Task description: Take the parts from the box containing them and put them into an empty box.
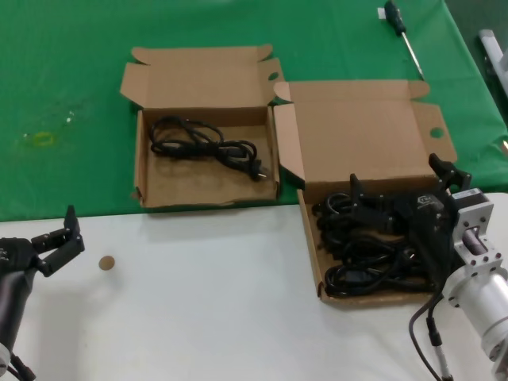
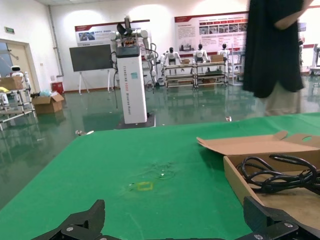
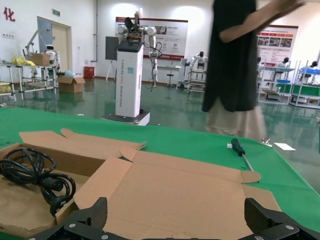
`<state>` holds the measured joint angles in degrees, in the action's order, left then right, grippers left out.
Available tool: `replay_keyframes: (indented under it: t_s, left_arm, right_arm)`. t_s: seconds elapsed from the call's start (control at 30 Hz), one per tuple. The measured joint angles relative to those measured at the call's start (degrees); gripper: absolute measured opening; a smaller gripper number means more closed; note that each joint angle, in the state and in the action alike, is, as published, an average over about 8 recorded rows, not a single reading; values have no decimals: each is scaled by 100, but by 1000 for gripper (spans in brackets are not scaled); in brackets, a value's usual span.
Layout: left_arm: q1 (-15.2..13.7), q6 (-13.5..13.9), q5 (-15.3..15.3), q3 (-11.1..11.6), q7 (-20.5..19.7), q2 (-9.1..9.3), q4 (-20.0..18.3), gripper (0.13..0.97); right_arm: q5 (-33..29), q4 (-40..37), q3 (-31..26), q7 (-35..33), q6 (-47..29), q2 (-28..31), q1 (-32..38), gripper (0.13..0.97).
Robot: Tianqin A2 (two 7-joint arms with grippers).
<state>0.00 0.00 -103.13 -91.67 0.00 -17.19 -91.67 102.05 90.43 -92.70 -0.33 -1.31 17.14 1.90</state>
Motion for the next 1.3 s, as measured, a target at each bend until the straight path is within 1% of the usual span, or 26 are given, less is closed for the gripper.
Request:
replay_keyframes:
  t_s: [1.3]
  left_arm:
    - [0,0,0,0,0,0,0,966]
  right_arm:
    - [0,0,0,0,0,0,0,966]
